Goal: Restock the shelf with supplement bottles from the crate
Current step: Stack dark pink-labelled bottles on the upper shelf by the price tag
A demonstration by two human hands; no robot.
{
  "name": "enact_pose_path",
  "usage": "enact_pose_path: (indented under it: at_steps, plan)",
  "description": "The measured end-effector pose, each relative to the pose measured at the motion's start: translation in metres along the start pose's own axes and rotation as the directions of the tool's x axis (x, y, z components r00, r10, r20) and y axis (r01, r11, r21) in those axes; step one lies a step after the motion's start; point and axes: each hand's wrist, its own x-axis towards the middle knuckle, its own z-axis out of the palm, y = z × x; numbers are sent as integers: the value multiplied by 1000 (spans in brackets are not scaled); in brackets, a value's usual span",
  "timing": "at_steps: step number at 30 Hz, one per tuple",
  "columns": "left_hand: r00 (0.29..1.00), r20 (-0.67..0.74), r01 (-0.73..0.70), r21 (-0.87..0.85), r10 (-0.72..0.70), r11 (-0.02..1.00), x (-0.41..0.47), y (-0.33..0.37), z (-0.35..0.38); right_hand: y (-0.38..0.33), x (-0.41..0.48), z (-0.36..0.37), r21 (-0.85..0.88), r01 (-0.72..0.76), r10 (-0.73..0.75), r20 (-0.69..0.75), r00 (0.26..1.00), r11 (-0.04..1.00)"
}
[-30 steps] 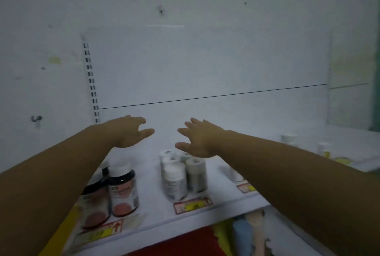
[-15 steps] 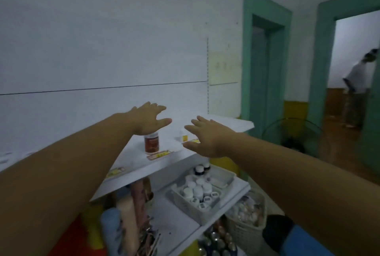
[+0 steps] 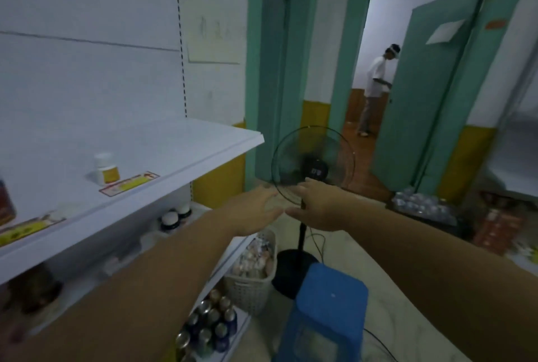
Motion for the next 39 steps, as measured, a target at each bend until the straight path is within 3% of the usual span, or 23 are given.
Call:
enact_pose_path:
  at_steps: [3, 7, 12, 17, 19, 22, 25, 27, 30, 32, 36, 39]
  plan:
    - [995, 68, 80, -121, -72, 989, 14, -52, 37, 9, 32, 31, 24, -24, 23, 73, 997, 999]
    - [957, 151, 265, -116, -247, 957, 18, -126, 69, 6, 73, 80, 83, 13, -24, 134, 991, 996]
    - [889, 94, 458, -182, -448, 870, 8, -186, 88, -5, 130, 132, 161, 119, -145, 166, 975, 980]
    - [764, -7, 626, -231, -645, 745, 17, -233, 96, -13, 202, 177, 258, 221, -272, 186, 944, 941]
    - [711, -47, 673, -245, -702, 698, 28, -246, 100, -14, 237, 194, 288, 263, -320, 171, 932, 921]
    - [684, -116, 664, -310, -720, 681, 53, -265, 102, -22, 297, 217, 396, 307, -388, 143, 910, 865]
    - [622, -179, 642, -442, -763, 627, 78, -291, 104, -38, 351, 246, 478, 364, -482, 147, 864, 799]
    - [547, -222, 695, -417, -807, 586, 89, -306, 107, -53, 382, 259, 499, 425, -533, 90, 841, 755]
    - [495, -314, 702, -404, -810, 586, 95, -323, 124, -80, 423, 267, 508, 501, -573, -17, 819, 701]
    - [391, -375, 763, -379, -840, 524, 96, -327, 131, -96, 446, 273, 495, 517, -584, -24, 812, 698]
    - [408, -318, 795, -336, -856, 504, 102, -342, 135, -118, 468, 287, 430, 537, -571, -59, 819, 726]
    - [286, -263, 887, -291, -922, 358, 112, -350, 129, -123, 474, 293, 388, 487, -457, -175, 872, 782]
